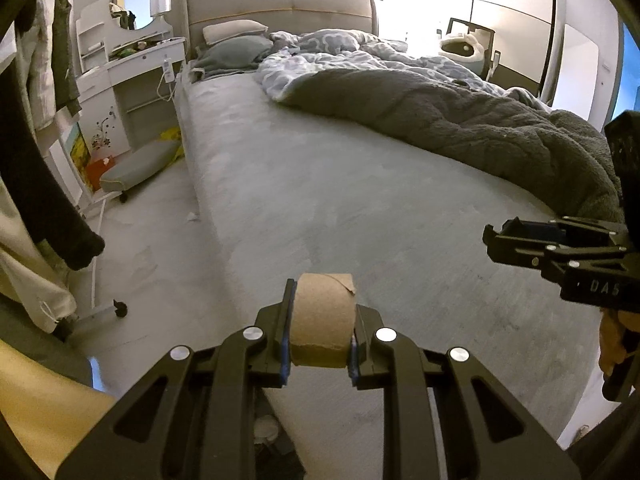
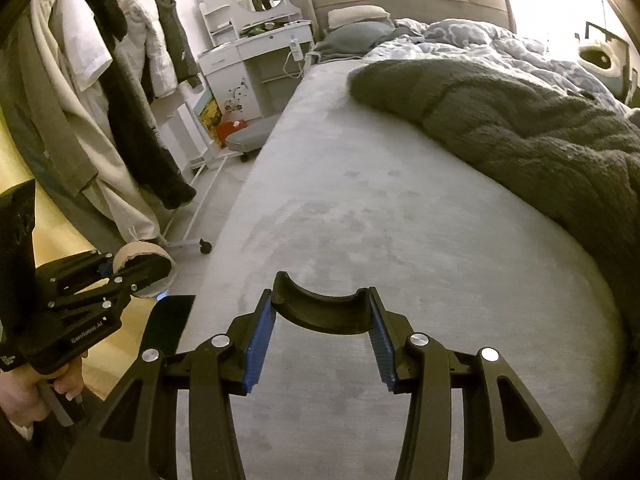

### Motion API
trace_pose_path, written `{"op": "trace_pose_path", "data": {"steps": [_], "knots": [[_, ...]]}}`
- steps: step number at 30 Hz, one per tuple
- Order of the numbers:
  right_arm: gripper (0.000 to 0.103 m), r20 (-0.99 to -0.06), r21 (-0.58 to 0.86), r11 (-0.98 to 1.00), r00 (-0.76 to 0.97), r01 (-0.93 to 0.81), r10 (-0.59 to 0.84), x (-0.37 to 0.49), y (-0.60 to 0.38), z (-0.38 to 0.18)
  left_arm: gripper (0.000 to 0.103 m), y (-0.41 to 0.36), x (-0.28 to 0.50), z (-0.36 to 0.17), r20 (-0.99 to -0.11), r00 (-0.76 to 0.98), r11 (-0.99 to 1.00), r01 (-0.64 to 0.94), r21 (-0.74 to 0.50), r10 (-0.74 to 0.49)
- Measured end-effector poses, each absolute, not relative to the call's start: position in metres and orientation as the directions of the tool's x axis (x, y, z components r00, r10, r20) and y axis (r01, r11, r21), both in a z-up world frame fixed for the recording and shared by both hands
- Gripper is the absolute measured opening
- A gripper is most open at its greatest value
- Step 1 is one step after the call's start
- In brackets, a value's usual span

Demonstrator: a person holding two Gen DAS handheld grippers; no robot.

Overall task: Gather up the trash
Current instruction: 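Lift and carry the tape roll and black piece over the black bin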

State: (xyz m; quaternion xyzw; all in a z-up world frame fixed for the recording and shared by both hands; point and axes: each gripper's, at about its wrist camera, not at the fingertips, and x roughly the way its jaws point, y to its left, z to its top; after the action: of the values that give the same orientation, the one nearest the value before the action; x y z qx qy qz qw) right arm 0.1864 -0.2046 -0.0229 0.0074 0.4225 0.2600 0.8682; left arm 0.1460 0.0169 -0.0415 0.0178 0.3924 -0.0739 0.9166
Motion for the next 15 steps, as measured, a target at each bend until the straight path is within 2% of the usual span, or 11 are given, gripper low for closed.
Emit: {"op": "trace_pose_path", "data": {"steps": [15], "knots": [[0.046, -0.722, 0.235, 0.841, 0.492, -0.487, 0.486, 0.176, -0.168, -0.015, 0.023, 0.054, 0.124, -0.047, -0.741, 0.664, 0.993, 0.116, -0.029, -0.099]]}}
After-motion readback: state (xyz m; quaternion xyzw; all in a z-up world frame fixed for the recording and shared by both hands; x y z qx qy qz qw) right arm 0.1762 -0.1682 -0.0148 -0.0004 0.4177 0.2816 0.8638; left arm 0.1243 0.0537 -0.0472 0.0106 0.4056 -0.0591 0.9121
